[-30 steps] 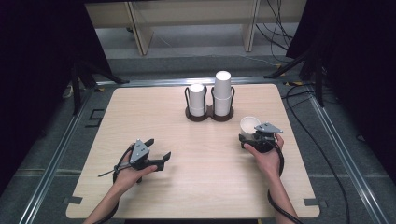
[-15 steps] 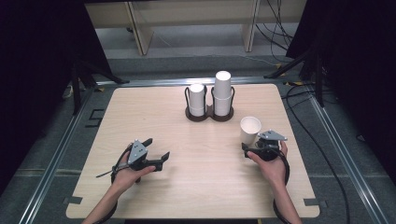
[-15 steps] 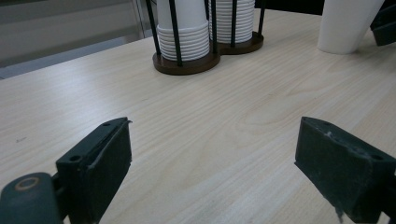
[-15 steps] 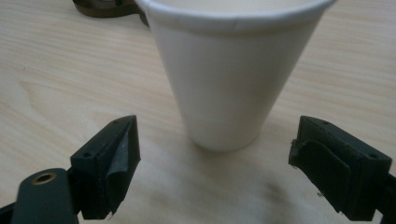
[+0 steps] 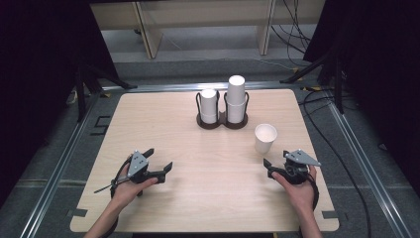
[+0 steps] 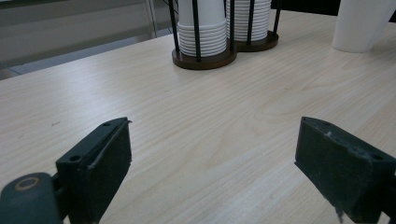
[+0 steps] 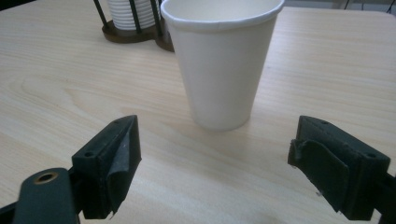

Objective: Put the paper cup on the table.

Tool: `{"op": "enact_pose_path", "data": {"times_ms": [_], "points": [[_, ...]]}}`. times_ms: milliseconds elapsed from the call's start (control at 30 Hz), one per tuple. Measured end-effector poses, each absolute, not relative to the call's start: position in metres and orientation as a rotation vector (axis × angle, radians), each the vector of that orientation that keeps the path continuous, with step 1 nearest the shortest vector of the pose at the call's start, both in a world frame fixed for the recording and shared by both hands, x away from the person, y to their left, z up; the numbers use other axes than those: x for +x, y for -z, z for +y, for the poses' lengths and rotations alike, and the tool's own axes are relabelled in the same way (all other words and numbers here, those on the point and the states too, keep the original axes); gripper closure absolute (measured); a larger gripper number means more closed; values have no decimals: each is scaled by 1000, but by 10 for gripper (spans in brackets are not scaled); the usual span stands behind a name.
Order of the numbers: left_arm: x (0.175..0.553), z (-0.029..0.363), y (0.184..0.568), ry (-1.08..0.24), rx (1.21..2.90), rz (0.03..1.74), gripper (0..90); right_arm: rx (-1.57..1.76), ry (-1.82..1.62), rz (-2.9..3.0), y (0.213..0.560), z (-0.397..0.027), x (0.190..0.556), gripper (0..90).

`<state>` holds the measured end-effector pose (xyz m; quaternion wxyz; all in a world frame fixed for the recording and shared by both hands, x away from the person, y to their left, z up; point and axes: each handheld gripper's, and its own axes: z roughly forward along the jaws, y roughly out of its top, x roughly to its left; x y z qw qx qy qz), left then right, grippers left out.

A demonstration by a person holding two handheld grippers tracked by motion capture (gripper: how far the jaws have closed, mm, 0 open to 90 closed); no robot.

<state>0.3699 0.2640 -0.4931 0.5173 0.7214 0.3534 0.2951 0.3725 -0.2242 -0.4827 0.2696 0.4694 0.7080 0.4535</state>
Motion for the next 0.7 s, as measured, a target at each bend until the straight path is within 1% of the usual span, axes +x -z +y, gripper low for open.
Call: {"op": "enact_pose_path", "data": {"times_ms": [200,233,400,533,700], "points": [[371,266,492,-717,1730,855,104,1295,-1306,1837,484,-234,355,170],[371,265,492,-718,1730,855,104,1281,-1262,1822,484,-237,352,170],[372,263,495,-723,1723,832,104,1331,-1307,1749,486,-241,344,170],[371,262,494,-713,1740,846,104,1309,-1293,1740,487,-244,344,170],[374,256,495,-705,1739,820,105,1290,-1318,1714,487,-246,343,170]]}}
